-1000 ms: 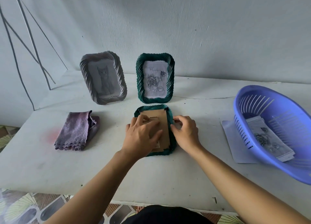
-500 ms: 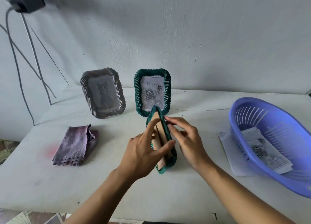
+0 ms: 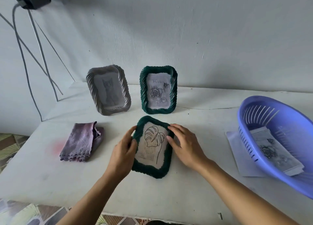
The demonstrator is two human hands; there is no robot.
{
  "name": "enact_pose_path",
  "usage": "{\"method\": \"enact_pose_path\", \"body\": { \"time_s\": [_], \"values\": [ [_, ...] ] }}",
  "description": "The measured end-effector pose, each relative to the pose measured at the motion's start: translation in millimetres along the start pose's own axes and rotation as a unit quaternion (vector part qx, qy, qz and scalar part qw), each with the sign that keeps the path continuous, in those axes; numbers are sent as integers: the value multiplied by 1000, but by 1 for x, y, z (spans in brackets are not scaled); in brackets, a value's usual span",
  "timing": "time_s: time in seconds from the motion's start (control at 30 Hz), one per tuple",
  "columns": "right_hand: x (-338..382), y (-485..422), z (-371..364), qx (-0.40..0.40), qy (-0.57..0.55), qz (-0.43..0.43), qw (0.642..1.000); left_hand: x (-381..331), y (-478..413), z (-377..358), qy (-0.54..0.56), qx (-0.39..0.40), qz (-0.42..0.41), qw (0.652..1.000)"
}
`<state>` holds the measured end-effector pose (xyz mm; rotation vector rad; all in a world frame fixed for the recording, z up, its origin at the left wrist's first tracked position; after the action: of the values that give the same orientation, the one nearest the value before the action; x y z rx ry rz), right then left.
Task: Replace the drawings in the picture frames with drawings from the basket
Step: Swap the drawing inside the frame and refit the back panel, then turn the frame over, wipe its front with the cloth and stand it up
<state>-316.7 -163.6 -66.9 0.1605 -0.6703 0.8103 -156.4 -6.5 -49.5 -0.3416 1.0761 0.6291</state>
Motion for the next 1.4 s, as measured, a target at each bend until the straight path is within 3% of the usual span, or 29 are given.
{"method": "enact_pose_path", "body": {
  "time_s": [0.1, 0.17, 0.57, 0.7, 0.77, 0.83, 0.93, 1.0, 1.13, 1.4],
  "values": [
    [-7, 0, -2, 1, 35, 14, 999, 16, 5, -2, -198, -32, -12, 980],
    [-12, 0, -3, 15, 55, 27, 998, 19, 7, -3, -261, -45, -48, 963],
    [-13, 3, -13, 16, 153, 38, 987, 22, 3, 8, -262, -35, -114, 958],
    [-13, 4, -12, 16, 155, 37, 987, 3, 4, 41, -204, -131, -183, 953],
    [-13, 3, -12, 15, 160, 39, 986, 7, 0, 75, -188, -219, -154, 945],
    [-14, 3, -12, 13, 157, 38, 987, 25, -8, 108, -199, -273, -71, 939],
    [-13, 4, -11, 5, 148, 40, 988, 63, -15, 145, -267, -271, 126, 916],
    [-12, 4, -10, -1, 145, 44, 989, 76, -16, 159, -292, -239, 195, 905],
    [-10, 5, -9, -7, 142, 48, 989, 88, -19, 169, -313, -169, 211, 910],
    [-13, 3, -9, -12, 114, 35, 993, 87, -19, 166, -159, -134, 168, 964]
  ]
}}
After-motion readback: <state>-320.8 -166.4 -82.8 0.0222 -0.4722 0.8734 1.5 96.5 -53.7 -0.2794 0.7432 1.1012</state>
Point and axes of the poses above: each hand's wrist, its own y-axis away from the middle knuckle, its own z-axis out of the back of the hand, x = y × z, the point moved 6 cm from there along -y, towards the middle knuckle, and after that the axes turned 2 degrees about -z, right-handed, at the moved point
